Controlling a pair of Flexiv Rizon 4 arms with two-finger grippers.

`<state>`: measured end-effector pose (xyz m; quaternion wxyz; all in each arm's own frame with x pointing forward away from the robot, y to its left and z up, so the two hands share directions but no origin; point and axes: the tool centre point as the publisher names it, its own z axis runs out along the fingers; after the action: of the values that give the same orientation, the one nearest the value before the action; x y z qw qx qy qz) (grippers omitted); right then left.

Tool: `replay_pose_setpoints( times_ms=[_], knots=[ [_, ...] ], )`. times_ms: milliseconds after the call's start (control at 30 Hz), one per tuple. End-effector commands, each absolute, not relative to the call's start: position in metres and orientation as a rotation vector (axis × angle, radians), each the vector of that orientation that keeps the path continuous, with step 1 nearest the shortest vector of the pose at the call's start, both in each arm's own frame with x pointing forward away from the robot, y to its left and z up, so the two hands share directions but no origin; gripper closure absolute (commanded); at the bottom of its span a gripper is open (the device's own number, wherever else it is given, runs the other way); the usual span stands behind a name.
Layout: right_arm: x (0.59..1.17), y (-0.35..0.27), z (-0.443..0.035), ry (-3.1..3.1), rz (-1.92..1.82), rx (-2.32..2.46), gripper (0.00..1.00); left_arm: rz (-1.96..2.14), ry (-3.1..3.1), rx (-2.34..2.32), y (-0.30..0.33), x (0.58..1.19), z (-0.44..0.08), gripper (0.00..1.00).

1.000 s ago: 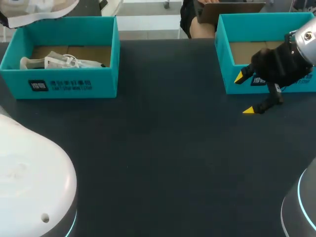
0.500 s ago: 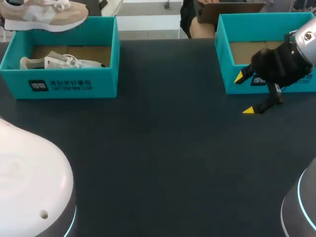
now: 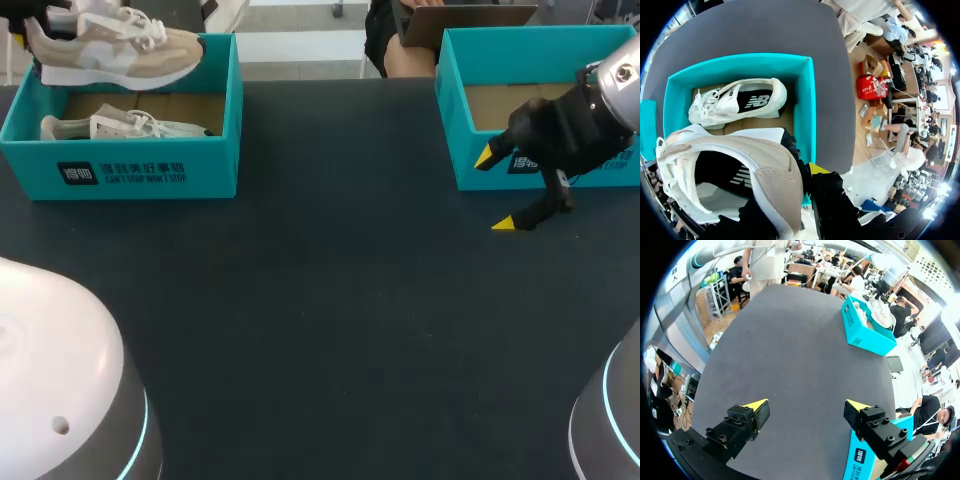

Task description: Take the shoe out of the shoebox, open the shoe tongue, remove and reinsert the insole, then place the shoe into the shoebox

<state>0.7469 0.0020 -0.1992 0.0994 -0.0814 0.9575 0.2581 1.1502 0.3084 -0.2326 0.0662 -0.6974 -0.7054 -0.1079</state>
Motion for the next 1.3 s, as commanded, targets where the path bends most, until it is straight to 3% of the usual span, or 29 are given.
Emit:
replay_pose_setpoints(
  times_ms=[33,633,1100,1200,1267,1300],
  knots=[
    [0.748,0.003,-0.2,2.833,0.76,-0.241,0.0,-0.374,-2.154,-2.158,0.31,1.157,-0.256,1.0],
    [0.748,0.003,-0.2,2.833,0.76,-0.241,0.0,-0.33,-2.173,-2.112,0.304,1.207,-0.347,1.0],
    [0.748,0.003,-0.2,2.833,0.76,-0.241,0.0,-0.247,-2.085,-2.12,0.303,1.214,-0.38,0.99],
    [0.748,0.003,-0.2,2.833,0.76,-0.241,0.0,-0.237,-2.079,-2.109,0.303,1.214,-0.383,0.56],
    [0.748,0.003,-0.2,2.833,0.76,-0.241,0.0,-0.23,-2.079,-2.11,0.304,1.214,-0.379,0.41],
    [0.748,0.003,-0.2,2.833,0.76,-0.241,0.0,-0.21,-2.071,-2.116,0.303,1.213,-0.376,0.24]
  ],
)
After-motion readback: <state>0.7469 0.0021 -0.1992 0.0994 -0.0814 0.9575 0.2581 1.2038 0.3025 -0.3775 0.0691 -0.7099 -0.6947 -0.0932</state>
